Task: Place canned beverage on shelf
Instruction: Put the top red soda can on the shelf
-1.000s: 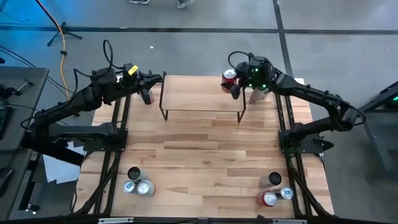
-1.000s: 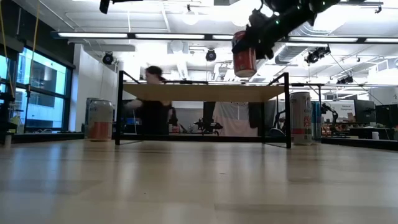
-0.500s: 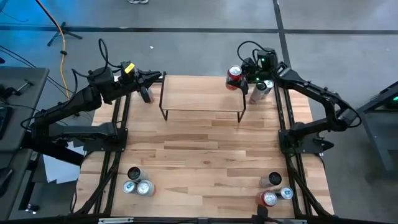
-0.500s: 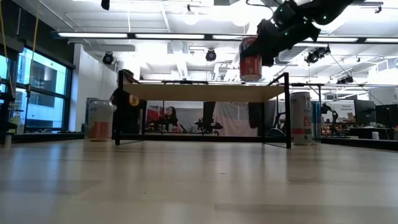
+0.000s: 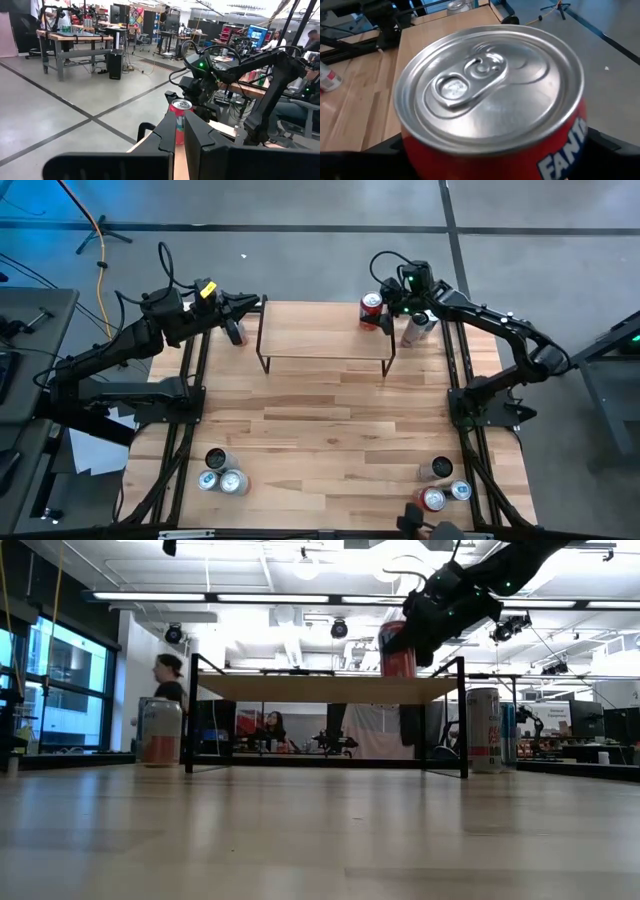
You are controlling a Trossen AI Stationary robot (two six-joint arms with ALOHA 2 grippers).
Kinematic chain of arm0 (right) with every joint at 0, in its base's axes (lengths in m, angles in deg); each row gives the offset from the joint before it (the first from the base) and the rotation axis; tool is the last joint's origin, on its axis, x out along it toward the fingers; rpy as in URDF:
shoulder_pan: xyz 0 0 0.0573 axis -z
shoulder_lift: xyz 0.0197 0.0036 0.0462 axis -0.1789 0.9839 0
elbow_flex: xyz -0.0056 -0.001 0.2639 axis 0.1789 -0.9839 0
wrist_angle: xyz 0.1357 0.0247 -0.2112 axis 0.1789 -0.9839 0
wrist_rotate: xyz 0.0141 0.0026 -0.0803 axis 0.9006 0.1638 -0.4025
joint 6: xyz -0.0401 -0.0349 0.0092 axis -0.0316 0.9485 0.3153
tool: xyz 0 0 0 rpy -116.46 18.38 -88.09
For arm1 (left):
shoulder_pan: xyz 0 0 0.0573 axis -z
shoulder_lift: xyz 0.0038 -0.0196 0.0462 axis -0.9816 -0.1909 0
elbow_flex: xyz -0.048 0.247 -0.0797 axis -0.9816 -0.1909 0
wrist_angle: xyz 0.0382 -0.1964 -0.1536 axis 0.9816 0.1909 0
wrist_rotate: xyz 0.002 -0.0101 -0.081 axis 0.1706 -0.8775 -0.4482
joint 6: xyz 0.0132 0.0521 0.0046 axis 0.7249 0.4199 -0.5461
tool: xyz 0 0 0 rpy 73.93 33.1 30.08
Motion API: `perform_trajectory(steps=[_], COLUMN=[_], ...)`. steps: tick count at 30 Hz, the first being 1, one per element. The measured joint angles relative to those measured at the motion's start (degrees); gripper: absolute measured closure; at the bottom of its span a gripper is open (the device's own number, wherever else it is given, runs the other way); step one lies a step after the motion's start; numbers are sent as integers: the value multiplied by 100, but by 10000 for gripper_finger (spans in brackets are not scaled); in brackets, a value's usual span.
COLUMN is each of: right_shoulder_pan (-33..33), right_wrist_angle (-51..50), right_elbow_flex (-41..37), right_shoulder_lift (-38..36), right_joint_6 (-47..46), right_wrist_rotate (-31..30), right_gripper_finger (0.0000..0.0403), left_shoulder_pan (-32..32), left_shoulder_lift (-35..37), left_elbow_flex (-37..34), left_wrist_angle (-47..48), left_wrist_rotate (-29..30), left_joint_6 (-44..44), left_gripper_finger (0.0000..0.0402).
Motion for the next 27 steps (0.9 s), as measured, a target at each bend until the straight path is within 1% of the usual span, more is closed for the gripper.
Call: perform_trajectory(steps=[15, 18, 27], right_shoulder_pan=[0, 0, -2], right_wrist_angle=[80, 57, 46], right_elbow_flex=[4, 4, 4], right_shoulder_lift=[-4, -2, -2], right_joint_6=[-49, -225, -295], right_wrist_rotate=[-903, -935, -919], right_gripper_finger=[72, 72, 71], left_shoulder_pan=[0, 0, 0], left_shoulder_lift=[0, 0, 0], left_elbow_flex=[0, 0, 0], left_wrist_angle=[2, 15, 18], left_wrist_rotate=[0, -2, -2], left_joint_6=[-13, -13, -11], left_gripper_finger=[402, 401, 402])
